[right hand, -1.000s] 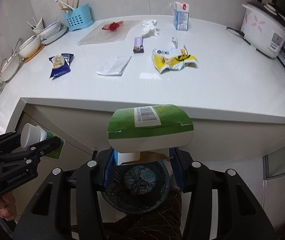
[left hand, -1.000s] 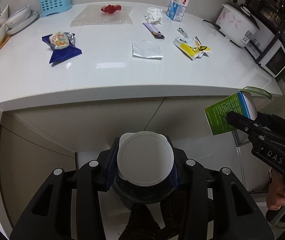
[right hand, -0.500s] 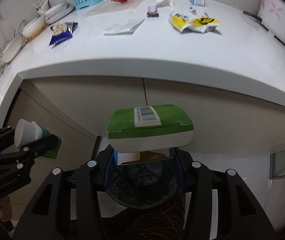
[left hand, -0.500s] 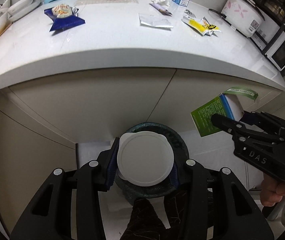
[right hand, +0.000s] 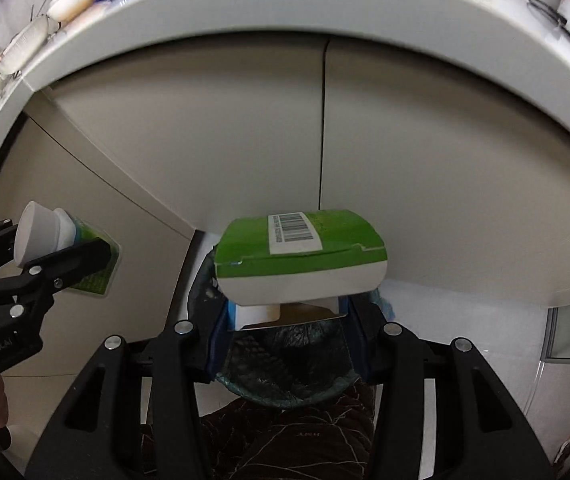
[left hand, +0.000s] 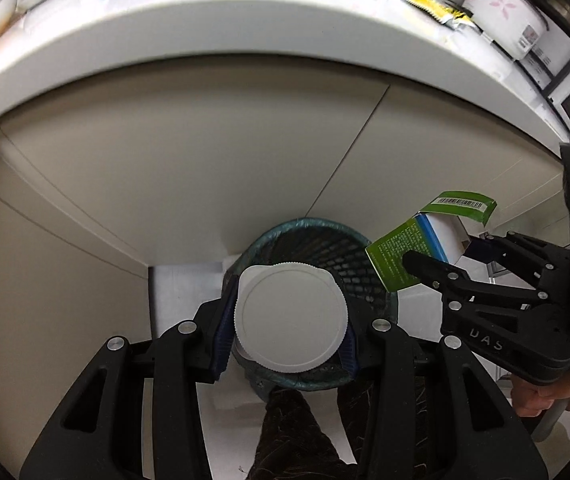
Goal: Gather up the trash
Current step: 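Open both grippers over the trash bin, dropping the box and jar, then move both grippers back over the counter toward the remaining items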
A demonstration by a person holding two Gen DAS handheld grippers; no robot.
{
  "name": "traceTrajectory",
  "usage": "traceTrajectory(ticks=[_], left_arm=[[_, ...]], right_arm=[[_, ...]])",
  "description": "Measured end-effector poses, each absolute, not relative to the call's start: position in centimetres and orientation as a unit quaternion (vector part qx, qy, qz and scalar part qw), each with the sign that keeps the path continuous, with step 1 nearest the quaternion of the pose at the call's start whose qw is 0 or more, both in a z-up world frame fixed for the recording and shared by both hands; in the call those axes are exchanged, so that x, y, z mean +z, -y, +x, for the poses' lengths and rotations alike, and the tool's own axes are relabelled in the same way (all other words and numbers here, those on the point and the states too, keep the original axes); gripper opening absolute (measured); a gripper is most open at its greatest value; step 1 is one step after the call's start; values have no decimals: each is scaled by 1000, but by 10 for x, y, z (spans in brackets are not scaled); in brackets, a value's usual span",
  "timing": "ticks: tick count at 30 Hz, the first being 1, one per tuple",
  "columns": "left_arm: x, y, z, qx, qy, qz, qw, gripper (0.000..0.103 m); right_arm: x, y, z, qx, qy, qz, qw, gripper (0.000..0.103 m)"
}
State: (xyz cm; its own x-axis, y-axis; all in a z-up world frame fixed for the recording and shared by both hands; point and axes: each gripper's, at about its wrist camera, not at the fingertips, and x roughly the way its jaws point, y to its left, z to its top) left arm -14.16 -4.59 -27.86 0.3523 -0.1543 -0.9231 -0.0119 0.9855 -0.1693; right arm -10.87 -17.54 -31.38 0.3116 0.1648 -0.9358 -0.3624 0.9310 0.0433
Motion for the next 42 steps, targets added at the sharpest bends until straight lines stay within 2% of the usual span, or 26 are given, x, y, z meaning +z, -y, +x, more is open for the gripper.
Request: traceTrajectory(ticks=[2, 4, 5, 10, 12, 15, 25, 35, 37, 41, 42], left_arm=[[-282, 45, -142, -38, -572, -69, 817, 42], [-286, 44, -143, -34, -576, -67, 814, 42], [-287, 45, -143, -33, -578, -67, 813, 42], [-292, 50, -143, -33, -580, -56, 812, 42], [-296, 55, -141, -35, -581, -50, 811, 42], [-306, 61, -139, -40, -586, -42, 809, 42], [-338, 85, -120, -65, -606, -33, 792, 42], [-345, 105, -108, -84, -609, -23, 788, 43], [-344, 109, -108, -82, -605, -18, 792, 56], [-337, 111, -108, -80, -597, -19, 798, 67], [-336, 110, -108, -75, -596, -21, 799, 72]], right_arm=[[-319, 174, -107, 165, -568, -89, 802, 47], [-321, 174, -105, 163, -568, -87, 802, 61], [-321, 174, -105, 160, -566, -86, 804, 72], [-312, 184, -100, 150, -558, -70, 813, 83], [-307, 191, -97, 141, -551, -61, 820, 91], [-307, 204, -101, 124, -540, -44, 832, 95], [-305, 233, -97, 79, -540, -52, 837, 95], [-301, 254, -95, 62, -534, -46, 842, 95], [-304, 257, -94, 59, -535, -43, 841, 95], [-309, 260, -95, 56, -539, -40, 840, 95], [-309, 261, -94, 56, -540, -38, 839, 95]])
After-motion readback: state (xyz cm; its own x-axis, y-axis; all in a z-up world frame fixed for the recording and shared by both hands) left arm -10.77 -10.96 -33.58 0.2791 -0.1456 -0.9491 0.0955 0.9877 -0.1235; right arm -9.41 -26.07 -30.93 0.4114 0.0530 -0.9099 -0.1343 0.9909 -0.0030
